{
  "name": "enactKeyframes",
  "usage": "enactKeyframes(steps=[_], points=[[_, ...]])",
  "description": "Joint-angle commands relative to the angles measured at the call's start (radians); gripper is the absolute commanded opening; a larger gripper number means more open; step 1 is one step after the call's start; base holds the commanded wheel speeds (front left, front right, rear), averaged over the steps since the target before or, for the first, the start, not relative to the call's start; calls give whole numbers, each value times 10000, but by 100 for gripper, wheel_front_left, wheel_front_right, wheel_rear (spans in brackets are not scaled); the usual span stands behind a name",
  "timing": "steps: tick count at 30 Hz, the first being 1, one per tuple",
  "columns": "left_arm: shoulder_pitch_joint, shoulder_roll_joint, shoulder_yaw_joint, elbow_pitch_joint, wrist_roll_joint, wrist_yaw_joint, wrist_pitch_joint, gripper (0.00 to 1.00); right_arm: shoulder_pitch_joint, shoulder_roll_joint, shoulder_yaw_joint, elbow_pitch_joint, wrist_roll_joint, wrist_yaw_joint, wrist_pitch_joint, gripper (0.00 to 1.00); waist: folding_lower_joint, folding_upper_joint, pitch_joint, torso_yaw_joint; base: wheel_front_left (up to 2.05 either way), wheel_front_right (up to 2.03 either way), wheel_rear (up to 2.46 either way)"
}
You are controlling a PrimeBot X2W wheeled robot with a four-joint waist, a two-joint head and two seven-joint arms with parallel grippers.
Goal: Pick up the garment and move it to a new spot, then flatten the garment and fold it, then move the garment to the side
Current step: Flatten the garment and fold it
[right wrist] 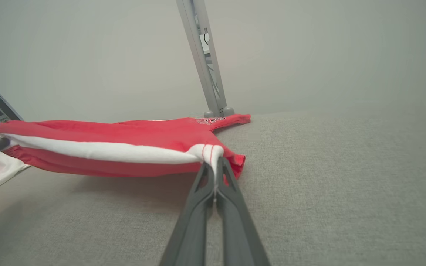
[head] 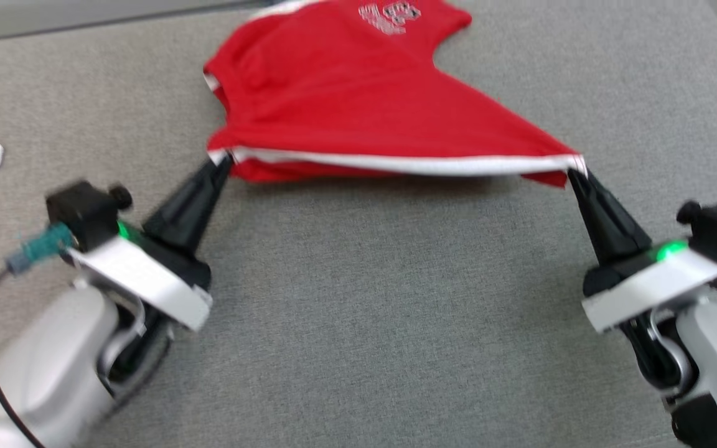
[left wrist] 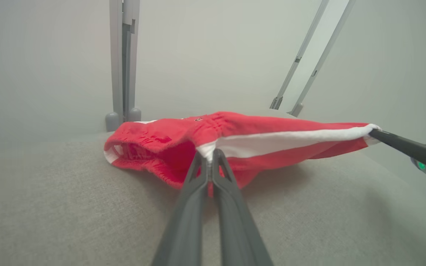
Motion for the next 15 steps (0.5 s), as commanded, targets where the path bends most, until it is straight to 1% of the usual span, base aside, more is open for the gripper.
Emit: enactKeyframes(steps=[1, 5, 6, 15], points=[[529, -133, 225, -130, 202, -2, -51, 0, 422, -113, -115, -202, 14, 1, 47, 0, -1, 0, -318, 137, 0, 0, 0], [1950, -654, 1052, -681, 820, -3, -52, 0, 1693, -196, -513, -955, -65, 1, 309, 0, -1, 0, -874, 163, 0, 0, 0], [2729, -897, 1434, -965, 1088, -3, -53, 0, 2358, -171, -741, -1332, -160, 1, 470, 0, -1, 0, -1176, 133, 0, 0, 0], [6124, -1766, 3098, -2438, 2140, -3, -55, 0, 5062, 240, -1711, -3261, -878, 1, 1582, 0, -1, 0, -2393, -139, 0, 0, 0]])
